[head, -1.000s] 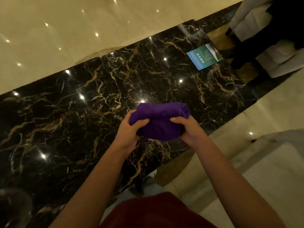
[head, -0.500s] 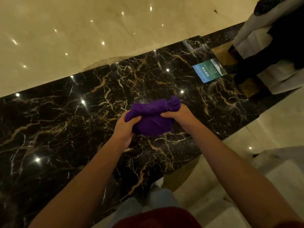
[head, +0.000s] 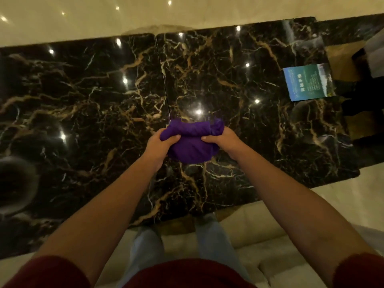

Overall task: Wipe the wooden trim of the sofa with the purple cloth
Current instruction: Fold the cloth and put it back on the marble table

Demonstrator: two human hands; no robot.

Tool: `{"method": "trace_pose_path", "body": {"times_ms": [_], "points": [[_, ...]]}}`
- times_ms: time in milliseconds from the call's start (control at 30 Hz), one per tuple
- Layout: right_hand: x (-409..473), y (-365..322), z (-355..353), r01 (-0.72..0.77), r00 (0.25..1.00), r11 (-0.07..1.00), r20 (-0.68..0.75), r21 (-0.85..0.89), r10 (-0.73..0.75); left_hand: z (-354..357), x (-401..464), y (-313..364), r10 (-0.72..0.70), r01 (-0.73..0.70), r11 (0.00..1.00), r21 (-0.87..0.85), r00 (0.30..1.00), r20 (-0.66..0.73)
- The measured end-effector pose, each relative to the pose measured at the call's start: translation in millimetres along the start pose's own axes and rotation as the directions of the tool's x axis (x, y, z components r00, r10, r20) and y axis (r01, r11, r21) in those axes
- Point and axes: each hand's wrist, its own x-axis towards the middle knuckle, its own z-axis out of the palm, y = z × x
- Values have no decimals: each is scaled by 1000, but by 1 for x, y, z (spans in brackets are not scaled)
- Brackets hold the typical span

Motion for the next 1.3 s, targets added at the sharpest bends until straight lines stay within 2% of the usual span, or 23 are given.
{"method": "trace_pose_path", "body": {"times_ms": [200, 333, 467, 633, 767, 900, 1000, 1067, 1167, 1233, 1300], "points": [[46, 66, -10, -70, 996, 998, 60, -6, 71, 22, 40, -72, -43, 40, 999, -24, 991, -130], [78, 107, -13, -142, 990, 990, 10, 21, 142, 19, 62, -103, -90, 90, 996, -5, 990, -112], [114, 157, 0, -223, 974, 974, 41, -32, 224, 3, 93, -149, -163, 168, 985, 27, 977, -138], [132, 195, 21, -237, 964, 951, 69, -200, 255, -17, 108, -197, -205, 224, 971, 80, 958, -199], [138, 224, 42, -216, 965, 909, 66, -356, 255, -30, 115, -242, -276, 296, 954, 36, 923, -267], [137, 238, 56, -120, 991, 806, -30, -579, 127, -36, 123, -268, -341, 350, 936, -16, 899, -275], [135, 236, 57, -58, 998, 736, -21, -674, 59, -37, 125, -267, -349, 352, 935, -37, 900, -263], [132, 232, 54, -44, 999, 703, -9, -710, 53, -36, 123, -262, -288, 332, 939, 87, 900, -328], [133, 226, 50, -121, 992, 628, -68, -769, 108, -41, 122, -252, -155, 321, 871, 371, 897, -414], [131, 223, 49, -189, 982, 609, -140, -770, 129, -46, 122, -245, -118, 330, 835, 440, 889, -442], [127, 217, 49, -209, 977, 649, -189, -731, 102, -51, 122, -235, -74, 328, 802, 500, 884, -462]]}}
